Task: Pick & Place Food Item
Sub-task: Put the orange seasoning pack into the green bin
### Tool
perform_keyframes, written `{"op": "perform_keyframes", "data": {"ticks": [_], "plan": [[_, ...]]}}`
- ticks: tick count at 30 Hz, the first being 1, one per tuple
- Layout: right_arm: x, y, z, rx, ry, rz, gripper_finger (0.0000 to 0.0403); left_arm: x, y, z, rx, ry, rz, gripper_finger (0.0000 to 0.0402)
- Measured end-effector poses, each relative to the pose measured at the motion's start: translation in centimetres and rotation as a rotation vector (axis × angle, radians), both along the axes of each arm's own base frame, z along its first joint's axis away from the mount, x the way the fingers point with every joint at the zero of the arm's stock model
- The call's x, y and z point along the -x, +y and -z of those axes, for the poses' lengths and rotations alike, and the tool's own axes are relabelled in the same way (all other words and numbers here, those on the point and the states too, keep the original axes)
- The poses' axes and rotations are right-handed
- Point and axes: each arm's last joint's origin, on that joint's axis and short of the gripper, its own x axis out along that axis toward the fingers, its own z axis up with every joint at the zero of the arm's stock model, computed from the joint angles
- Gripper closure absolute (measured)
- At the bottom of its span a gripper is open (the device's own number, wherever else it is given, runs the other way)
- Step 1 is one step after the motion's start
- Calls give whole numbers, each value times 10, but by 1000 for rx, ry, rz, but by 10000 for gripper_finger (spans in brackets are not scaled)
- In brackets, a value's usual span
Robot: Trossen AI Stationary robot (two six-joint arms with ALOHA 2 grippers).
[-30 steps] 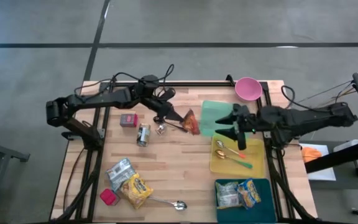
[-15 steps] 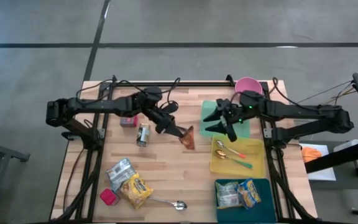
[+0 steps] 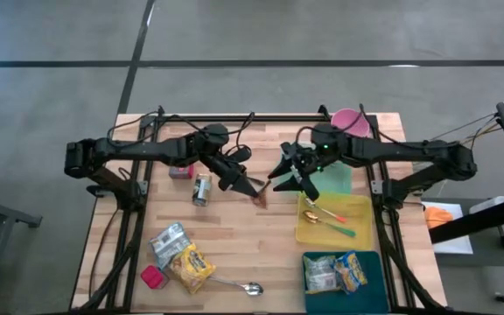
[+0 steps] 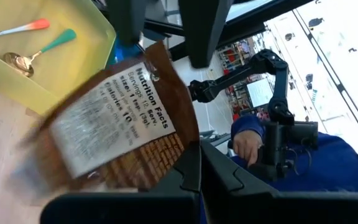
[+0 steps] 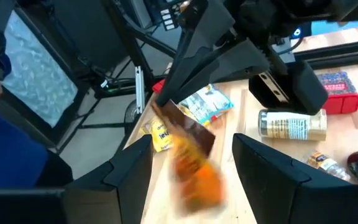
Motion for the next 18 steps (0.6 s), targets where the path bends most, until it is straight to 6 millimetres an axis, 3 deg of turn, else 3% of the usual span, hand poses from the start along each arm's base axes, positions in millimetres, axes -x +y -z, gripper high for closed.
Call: {"op": "perform_keyframes", "data": {"ticks": [18], "plan": [[-28,-2,10,-16,23,-82,186,0,0,0,0,-5,3,401]]}}
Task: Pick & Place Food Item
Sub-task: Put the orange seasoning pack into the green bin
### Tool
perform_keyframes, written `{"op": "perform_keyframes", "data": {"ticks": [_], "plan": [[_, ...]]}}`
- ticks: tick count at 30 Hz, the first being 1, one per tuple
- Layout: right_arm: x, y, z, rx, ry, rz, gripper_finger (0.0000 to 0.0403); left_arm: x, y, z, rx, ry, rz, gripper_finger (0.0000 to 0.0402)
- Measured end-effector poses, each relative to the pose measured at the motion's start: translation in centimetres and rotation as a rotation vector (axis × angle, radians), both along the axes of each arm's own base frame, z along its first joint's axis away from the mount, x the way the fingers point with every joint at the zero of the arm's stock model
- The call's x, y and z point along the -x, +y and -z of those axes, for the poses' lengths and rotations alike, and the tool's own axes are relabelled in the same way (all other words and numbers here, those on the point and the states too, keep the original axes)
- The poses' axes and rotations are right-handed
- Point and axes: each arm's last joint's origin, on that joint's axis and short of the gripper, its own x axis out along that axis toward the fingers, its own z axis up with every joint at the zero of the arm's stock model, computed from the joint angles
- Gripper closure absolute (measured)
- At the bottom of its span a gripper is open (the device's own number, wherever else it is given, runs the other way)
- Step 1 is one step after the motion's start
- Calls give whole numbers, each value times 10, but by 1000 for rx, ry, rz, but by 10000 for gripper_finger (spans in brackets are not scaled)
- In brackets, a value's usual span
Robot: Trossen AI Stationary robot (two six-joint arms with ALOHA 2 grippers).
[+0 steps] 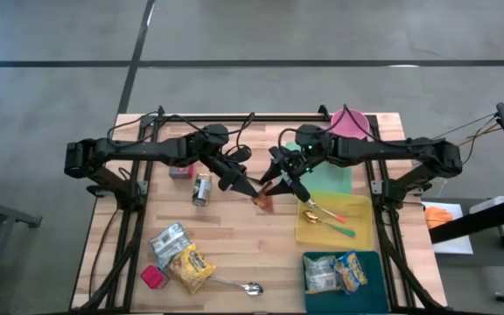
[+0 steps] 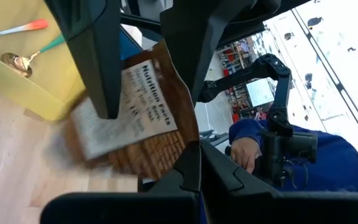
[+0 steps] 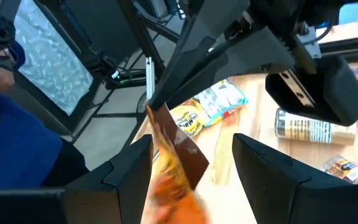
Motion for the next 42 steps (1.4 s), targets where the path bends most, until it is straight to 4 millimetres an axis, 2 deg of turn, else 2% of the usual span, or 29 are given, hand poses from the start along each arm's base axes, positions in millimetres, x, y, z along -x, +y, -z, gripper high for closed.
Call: {"op": "perform_keyframes", "data": {"ticks": [4,6,18,27,37,42], "plan": [[1,0,-2,13,-15,-5,190,0,0,0,0,0,0,401],[1,0,-2,15,-15,-6,204,0,0,0,0,0,0,401],[2,1,-1,36,-31,-42,385,-1,0,-2,8,-8,-8,401],[4,0,-1,41,10,27,395,-1,2,-2,47,28,-67,390],[19,2,-5,36,86,136,395,-2,4,-2,82,60,-144,294],[32,4,-9,32,155,223,395,-2,13,-2,106,83,-209,251]]}}
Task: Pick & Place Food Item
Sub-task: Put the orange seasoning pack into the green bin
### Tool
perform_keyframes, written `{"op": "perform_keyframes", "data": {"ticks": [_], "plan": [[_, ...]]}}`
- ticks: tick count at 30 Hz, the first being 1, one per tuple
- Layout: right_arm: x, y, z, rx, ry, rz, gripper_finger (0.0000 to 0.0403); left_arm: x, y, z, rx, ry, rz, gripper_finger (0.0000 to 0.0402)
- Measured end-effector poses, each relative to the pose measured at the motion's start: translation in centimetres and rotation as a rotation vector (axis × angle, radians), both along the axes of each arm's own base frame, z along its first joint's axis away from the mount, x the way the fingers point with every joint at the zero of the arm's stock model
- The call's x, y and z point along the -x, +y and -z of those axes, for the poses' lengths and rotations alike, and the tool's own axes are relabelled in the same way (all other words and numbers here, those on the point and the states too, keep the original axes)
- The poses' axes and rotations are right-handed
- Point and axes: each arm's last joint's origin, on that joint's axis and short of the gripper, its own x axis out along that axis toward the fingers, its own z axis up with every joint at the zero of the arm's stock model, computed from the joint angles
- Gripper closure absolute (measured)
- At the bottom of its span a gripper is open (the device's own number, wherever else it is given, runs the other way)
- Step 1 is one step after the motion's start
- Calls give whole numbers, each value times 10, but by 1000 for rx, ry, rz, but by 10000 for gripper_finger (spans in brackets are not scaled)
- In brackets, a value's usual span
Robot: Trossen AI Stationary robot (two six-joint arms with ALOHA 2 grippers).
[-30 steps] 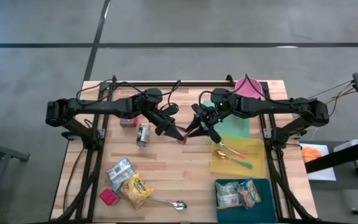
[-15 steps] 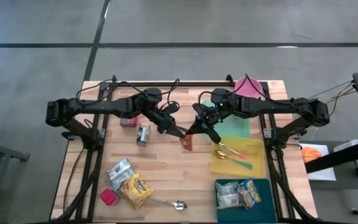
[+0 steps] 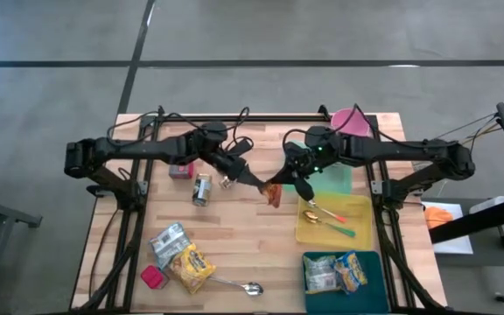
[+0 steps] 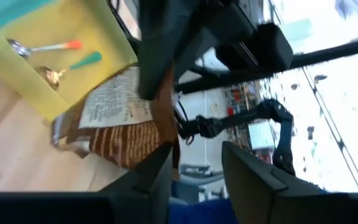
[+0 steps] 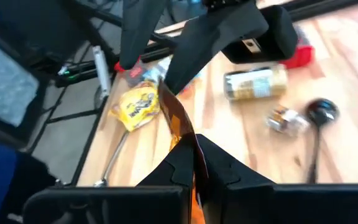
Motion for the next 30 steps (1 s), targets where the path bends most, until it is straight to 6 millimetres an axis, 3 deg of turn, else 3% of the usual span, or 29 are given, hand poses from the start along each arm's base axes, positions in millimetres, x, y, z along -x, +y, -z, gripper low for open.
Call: {"op": "perform_keyframes", "data": {"ticks": [5,11,18,24,30], "plan": [[17,1,-7,2,26,99,395,4,11,-3,4,25,-118,226],[43,1,1,-18,41,233,395,19,19,-15,-44,26,-247,223],[72,0,22,-48,24,466,395,34,18,-29,-113,-14,-305,223],[95,-6,51,-30,-13,835,395,39,17,-36,-182,-57,-316,223],[101,-8,76,-59,-74,1006,395,41,16,-33,-197,-25,-310,223]]}}
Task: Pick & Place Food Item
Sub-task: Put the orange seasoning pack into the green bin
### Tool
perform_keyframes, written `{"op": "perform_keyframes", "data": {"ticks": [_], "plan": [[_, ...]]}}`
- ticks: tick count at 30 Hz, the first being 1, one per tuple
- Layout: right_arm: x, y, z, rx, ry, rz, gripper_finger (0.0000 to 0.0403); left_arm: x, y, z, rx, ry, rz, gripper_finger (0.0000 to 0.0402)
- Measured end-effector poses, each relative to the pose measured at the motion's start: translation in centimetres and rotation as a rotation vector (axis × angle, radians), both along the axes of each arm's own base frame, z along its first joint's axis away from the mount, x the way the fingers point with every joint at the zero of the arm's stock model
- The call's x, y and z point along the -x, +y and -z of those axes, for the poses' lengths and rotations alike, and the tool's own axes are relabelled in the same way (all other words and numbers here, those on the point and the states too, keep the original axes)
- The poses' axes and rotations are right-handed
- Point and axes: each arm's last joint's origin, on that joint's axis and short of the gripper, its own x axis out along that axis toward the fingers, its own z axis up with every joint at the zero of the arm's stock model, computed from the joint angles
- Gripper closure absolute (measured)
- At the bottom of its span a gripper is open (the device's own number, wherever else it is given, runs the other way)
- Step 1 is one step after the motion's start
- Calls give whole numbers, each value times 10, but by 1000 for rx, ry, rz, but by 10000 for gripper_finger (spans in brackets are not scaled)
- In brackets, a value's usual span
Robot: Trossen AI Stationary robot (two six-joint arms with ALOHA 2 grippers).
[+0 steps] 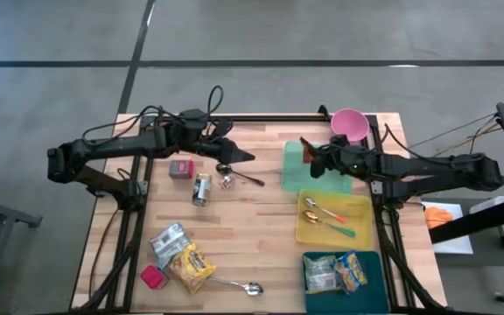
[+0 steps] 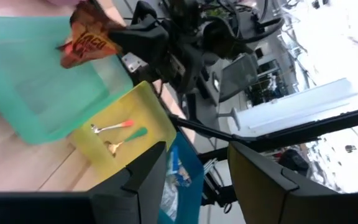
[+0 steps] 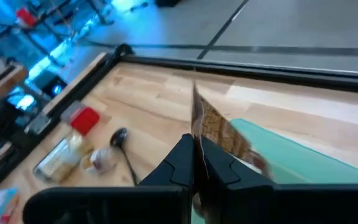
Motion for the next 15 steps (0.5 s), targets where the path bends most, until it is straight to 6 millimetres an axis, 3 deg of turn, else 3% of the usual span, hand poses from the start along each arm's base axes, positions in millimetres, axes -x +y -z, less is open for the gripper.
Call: {"op": "perform_keyframes", "data": {"ticks": [15], "plan": [[-27,-5,25,34,26,89,395,1,0,2,-12,16,-3,223]]}}
